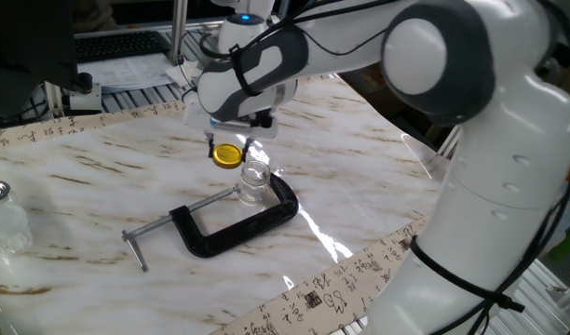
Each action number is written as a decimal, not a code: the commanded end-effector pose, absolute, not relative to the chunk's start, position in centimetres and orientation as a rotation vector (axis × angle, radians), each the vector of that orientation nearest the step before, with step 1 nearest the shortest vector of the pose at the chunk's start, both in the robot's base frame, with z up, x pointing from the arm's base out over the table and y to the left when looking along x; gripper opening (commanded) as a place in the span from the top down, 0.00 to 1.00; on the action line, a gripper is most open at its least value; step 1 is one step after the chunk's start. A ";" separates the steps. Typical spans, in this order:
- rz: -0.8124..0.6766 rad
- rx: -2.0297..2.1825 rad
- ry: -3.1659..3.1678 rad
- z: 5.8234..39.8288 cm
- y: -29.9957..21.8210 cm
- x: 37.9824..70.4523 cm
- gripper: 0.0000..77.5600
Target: Unscrew the lid from the jar
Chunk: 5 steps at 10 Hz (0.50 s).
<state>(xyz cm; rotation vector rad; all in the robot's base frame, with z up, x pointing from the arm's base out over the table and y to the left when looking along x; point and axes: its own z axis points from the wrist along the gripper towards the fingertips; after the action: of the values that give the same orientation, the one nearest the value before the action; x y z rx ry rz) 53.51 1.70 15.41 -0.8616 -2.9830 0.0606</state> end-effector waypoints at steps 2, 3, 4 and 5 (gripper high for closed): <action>0.062 -0.747 -3.026 14.3 1.8 55.3 0.99; 0.064 -0.690 -3.043 13.7 1.9 55.6 0.99; 0.062 -0.641 -3.052 13.4 2.0 55.7 0.99; 0.064 -0.615 -3.057 13.0 2.1 55.8 0.99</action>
<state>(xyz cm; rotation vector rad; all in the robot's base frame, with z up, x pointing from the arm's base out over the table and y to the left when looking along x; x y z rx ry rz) 55.54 1.96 13.35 -0.6515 -3.0463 0.0638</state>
